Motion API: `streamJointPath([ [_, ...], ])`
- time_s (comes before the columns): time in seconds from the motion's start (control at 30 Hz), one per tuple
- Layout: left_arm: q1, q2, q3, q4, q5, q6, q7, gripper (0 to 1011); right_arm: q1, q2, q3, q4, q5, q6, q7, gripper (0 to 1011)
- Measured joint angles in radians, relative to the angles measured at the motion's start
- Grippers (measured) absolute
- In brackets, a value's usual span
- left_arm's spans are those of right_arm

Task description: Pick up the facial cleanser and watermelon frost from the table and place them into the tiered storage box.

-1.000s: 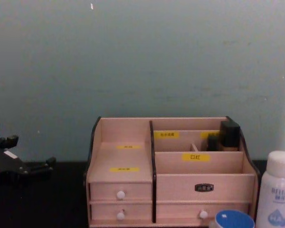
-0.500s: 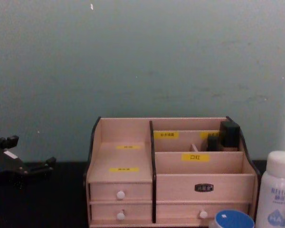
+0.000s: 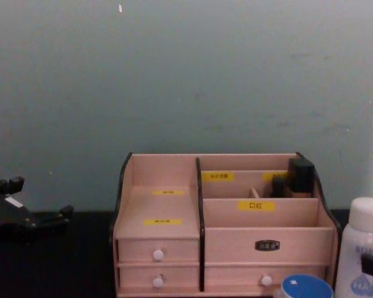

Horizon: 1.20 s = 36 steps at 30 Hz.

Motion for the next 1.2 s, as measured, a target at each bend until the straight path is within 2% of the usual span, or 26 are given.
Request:
streamJointPath([
  [0.57,0.000,0.000,0.000,0.000,0.000,0.000,0.000,1001,0.081,-0.079,-0.007,0.094,-0.033,0.008,0.061,1002],
  [1.03,0.000,0.000,0.000,0.000,0.000,0.000,0.000,1001,0.086,-0.084,-0.006,0.097,-0.040,0.010,0.068,1002],
  [1.2,0.000,0.000,0.000,0.000,0.000,0.000,0.000,1001,0.085,-0.083,-0.006,0.096,-0.039,0.010,0.067,903],
])
